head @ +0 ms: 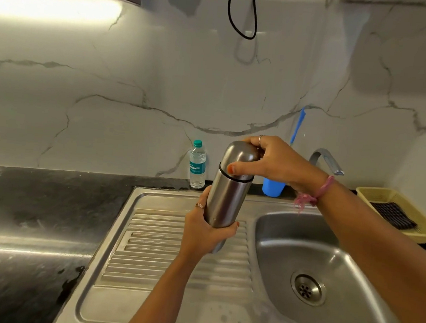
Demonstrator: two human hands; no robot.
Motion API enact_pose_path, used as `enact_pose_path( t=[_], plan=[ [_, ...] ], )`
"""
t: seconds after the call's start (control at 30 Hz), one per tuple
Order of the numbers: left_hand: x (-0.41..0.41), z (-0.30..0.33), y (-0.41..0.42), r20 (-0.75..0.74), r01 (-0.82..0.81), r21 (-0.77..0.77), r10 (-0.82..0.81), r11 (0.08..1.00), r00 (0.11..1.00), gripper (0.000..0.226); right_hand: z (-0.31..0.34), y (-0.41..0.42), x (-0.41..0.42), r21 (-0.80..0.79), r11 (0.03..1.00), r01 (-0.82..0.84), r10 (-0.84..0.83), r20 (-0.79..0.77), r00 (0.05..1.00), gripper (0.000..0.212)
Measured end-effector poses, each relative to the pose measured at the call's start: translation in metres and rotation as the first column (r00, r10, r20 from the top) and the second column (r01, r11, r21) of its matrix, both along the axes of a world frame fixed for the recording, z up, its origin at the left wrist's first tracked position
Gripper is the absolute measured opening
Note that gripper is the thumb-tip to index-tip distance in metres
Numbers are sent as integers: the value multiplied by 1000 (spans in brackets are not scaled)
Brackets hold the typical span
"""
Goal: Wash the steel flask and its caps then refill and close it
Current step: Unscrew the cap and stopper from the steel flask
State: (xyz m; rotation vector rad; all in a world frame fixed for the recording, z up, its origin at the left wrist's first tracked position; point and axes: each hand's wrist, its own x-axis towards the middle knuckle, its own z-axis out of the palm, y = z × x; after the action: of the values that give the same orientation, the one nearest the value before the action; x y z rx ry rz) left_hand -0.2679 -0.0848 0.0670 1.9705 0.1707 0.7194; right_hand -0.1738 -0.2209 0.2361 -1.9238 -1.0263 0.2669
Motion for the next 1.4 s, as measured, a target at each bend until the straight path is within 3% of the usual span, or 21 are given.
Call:
enact_pose_path(
  t=[0.07, 0.13, 0.27, 0.53, 0.67, 0.77, 0.9, 1.0, 1.1, 1.2, 1.3, 1.4],
  plan=[
    [0, 2, -1, 15, -18, -5, 18, 1000, 1000, 93, -5, 7, -6, 15, 998, 58, -57, -59, 997, 55],
    [0, 4, -6, 43, -45, -24, 46, 999, 998, 92, -16, 18, -19, 166, 966, 199, -178, -131, 975, 57],
    [2, 6, -14, 62, -37, -58, 40, 998, 997, 88, -32, 37, -36, 425, 831, 359, -260, -273, 926, 30],
    [0, 13, -5, 51, 29, -83, -25, 996, 998, 85, -30, 38, -27, 480, 838, 260, -160, -239, 958, 30],
    [-5, 12, 4, -9, 119, -123, -121, 985, 993, 79, -35, 31, -9, 467, 884, 22, 118, -268, 956, 56],
    [-9, 9, 1, -37, 144, -131, -150, 981, 988, 80, -24, 21, 4, 359, 903, -234, 345, -284, 894, 57],
    [-10, 7, -3, -44, 118, -138, -125, 983, 991, 79, 2, 13, 21, -54, 939, -339, 316, -250, 915, 74],
    [-10, 3, -2, -46, 107, -117, -113, 987, 993, 81, 28, 7, 22, -426, 869, -253, 255, -53, 965, 79],
    [-10, 0, -4, -51, 100, -118, -106, 988, 993, 85, 42, 12, 11, -670, 742, -22, 210, 201, 957, 76],
    [-9, -4, -4, -61, 98, -128, -107, 987, 992, 84, 39, 20, 7, -698, 714, 53, 220, 296, 930, 67],
    [-8, -8, -1, -65, 91, -121, -100, 988, 993, 84, 41, 18, 12, -646, 757, -99, 294, 201, 934, 40],
    [-9, -10, 2, -73, 99, -119, -108, 988, 991, 84, 52, 10, 19, -656, 713, -248, 392, 79, 917, 71]
  ],
)
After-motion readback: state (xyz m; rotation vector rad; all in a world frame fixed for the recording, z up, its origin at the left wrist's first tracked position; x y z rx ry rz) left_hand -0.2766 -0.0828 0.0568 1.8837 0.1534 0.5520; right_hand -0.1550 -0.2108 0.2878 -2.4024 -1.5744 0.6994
